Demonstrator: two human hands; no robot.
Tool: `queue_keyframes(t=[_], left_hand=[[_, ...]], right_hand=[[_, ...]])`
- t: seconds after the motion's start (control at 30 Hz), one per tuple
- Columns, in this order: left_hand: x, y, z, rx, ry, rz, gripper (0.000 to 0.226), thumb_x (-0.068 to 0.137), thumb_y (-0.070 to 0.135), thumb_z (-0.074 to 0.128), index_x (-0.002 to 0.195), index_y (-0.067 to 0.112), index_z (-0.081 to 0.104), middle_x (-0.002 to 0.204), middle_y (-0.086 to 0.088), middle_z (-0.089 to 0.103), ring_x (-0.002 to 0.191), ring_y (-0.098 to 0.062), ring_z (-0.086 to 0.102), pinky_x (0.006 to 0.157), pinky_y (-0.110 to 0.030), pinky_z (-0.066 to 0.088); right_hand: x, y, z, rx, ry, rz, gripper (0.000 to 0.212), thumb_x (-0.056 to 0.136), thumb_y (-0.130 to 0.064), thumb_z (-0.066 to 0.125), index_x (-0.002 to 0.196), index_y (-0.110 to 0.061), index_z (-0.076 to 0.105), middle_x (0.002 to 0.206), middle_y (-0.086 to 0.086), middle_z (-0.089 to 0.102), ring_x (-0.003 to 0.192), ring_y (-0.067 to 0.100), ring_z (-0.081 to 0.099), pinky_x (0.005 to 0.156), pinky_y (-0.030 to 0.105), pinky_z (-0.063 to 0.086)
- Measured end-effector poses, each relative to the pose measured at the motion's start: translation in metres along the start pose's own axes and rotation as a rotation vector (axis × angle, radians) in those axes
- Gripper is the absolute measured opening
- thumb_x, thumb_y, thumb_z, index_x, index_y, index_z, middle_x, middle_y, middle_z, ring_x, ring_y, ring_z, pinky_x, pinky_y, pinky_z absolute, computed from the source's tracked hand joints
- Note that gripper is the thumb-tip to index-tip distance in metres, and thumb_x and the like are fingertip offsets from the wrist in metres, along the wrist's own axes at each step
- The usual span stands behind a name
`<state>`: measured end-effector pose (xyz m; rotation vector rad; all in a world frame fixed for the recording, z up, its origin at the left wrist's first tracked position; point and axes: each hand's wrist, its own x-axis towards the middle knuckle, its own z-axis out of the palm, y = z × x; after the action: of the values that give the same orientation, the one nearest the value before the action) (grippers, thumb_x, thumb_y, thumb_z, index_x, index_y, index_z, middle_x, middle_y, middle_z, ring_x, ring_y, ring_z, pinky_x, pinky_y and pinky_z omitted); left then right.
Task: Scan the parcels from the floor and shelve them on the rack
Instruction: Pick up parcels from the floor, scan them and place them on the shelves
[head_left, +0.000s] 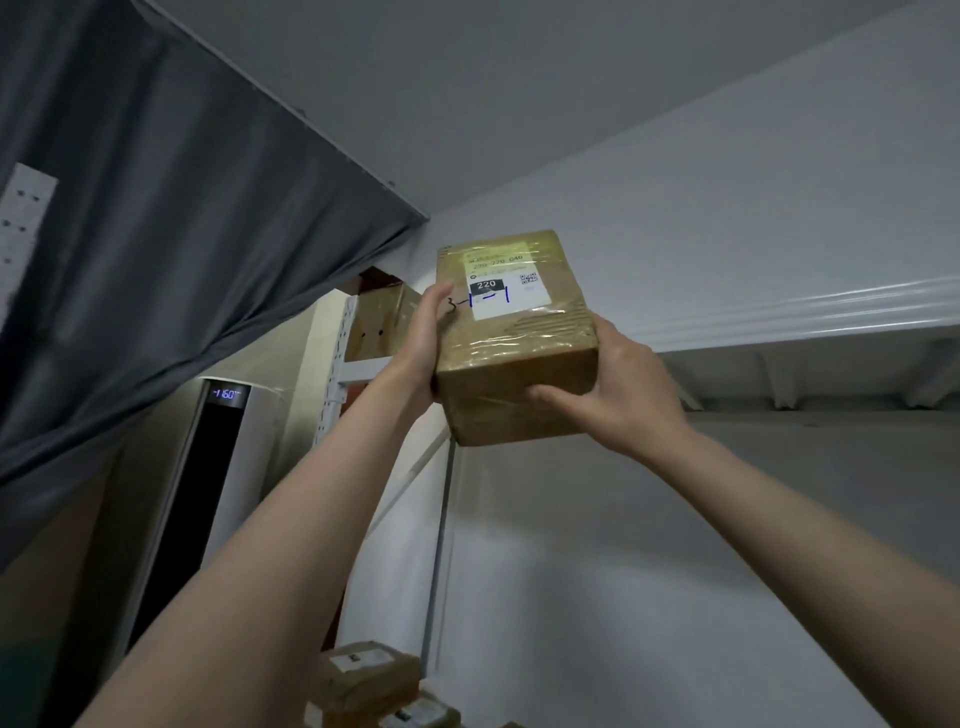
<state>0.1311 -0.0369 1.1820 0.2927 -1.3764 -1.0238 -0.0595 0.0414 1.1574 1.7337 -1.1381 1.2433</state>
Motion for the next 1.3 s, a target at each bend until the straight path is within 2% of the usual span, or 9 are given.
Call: queue_keyframes(t=[0.07, 0.23, 0.43, 0.5, 0.63, 0.87, 1.03, 1.13, 1.3], left_hand=[[0.025, -0.003, -0.018, -0.031, -0.002, 0.011, 0.054, 0.092, 0.065, 0.046, 0.109, 0.022, 0.074, 0.105, -0.005, 0.077, 0.097, -0.025, 0.072, 0.092, -0.038, 0.051], [0.08, -0.006, -0.067, -0.068, -0.084, 0.082, 0.054, 0.097, 0.06, 0.041, 0.106, 0.02, 0.075, 0.099, -0.005, 0.078, 0.086, -0.022, 0.073, 0.076, -0.031, 0.056], [0.129, -0.021, -0.118, -0.001, -0.14, 0.146, 0.057, 0.094, 0.06, 0.048, 0.121, 0.015, 0.071, 0.112, -0.011, 0.075, 0.1, -0.026, 0.072, 0.09, -0.041, 0.057], [0.146, -0.028, -0.129, 0.071, -0.121, 0.158, 0.064, 0.082, 0.068, 0.06, 0.122, 0.019, 0.068, 0.116, -0.009, 0.073, 0.104, -0.026, 0.07, 0.091, -0.043, 0.057], [0.187, -0.045, -0.148, 0.079, -0.061, 0.174, 0.108, 0.044, 0.074, 0.08, 0.135, 0.022, 0.055, 0.126, -0.004, 0.066, 0.109, -0.023, 0.067, 0.092, -0.046, 0.057], [0.245, -0.074, -0.152, 0.049, 0.026, 0.203, 0.091, 0.075, 0.065, 0.075, 0.145, 0.019, 0.042, 0.132, -0.002, 0.059, 0.115, -0.021, 0.06, 0.099, -0.045, 0.052], [0.283, -0.081, -0.162, 0.093, 0.03, 0.26, 0.084, 0.082, 0.062, 0.071, 0.145, 0.016, 0.042, 0.126, -0.001, 0.057, 0.108, -0.02, 0.058, 0.084, -0.036, 0.053], [0.303, -0.087, -0.168, 0.138, 0.096, 0.345, 0.086, 0.082, 0.065, 0.07, 0.145, 0.015, 0.041, 0.13, 0.0, 0.056, 0.118, -0.021, 0.057, 0.102, -0.042, 0.05], [0.337, -0.094, -0.179, 0.269, 0.109, 0.514, 0.063, 0.096, 0.046, 0.062, 0.146, 0.016, 0.036, 0.141, -0.006, 0.048, 0.124, -0.022, 0.051, 0.108, -0.041, 0.044]], right_hand=[[0.019, -0.006, 0.023, -0.022, 0.017, 0.022, 0.079, 0.074, -0.052, 0.079, 0.138, -0.021, 0.047, 0.126, 0.0, 0.065, 0.114, 0.025, 0.06, 0.089, 0.039, 0.052], [0.064, -0.025, 0.087, -0.052, 0.048, 0.12, 0.081, 0.075, -0.058, 0.076, 0.138, -0.017, 0.046, 0.127, 0.003, 0.063, 0.117, 0.027, 0.058, 0.093, 0.041, 0.051], [0.108, -0.046, 0.147, -0.08, 0.114, 0.206, 0.078, 0.08, -0.061, 0.07, 0.137, -0.015, 0.045, 0.13, 0.006, 0.062, 0.121, 0.03, 0.055, 0.095, 0.042, 0.048], [0.122, -0.048, 0.165, -0.085, 0.119, 0.223, 0.078, 0.08, -0.061, 0.069, 0.138, -0.015, 0.044, 0.13, 0.007, 0.061, 0.121, 0.031, 0.055, 0.096, 0.043, 0.048], [0.146, -0.043, 0.198, -0.103, 0.114, 0.226, 0.078, 0.08, -0.061, 0.07, 0.138, -0.015, 0.044, 0.129, 0.006, 0.062, 0.12, 0.03, 0.056, 0.095, 0.044, 0.049], [0.186, -0.023, 0.237, -0.14, 0.139, 0.23, 0.071, 0.08, -0.057, 0.071, 0.131, -0.013, 0.048, 0.124, 0.009, 0.063, 0.116, 0.033, 0.057, 0.087, 0.04, 0.048], [0.209, -0.007, 0.268, -0.166, 0.168, 0.19, 0.083, 0.083, -0.055, 0.069, 0.148, -0.02, 0.032, 0.133, 0.009, 0.06, 0.122, 0.035, 0.054, 0.092, 0.042, 0.046], [0.217, -0.004, 0.285, -0.241, 0.195, 0.13, 0.087, 0.086, -0.054, 0.066, 0.155, -0.034, 0.017, 0.136, 0.01, 0.058, 0.123, 0.038, 0.053, 0.092, 0.043, 0.045], [0.24, 0.001, 0.305, -0.255, 0.184, 0.153, 0.074, 0.085, -0.049, 0.067, 0.148, -0.037, 0.029, 0.133, 0.011, 0.058, 0.12, 0.038, 0.053, 0.088, 0.04, 0.042]])
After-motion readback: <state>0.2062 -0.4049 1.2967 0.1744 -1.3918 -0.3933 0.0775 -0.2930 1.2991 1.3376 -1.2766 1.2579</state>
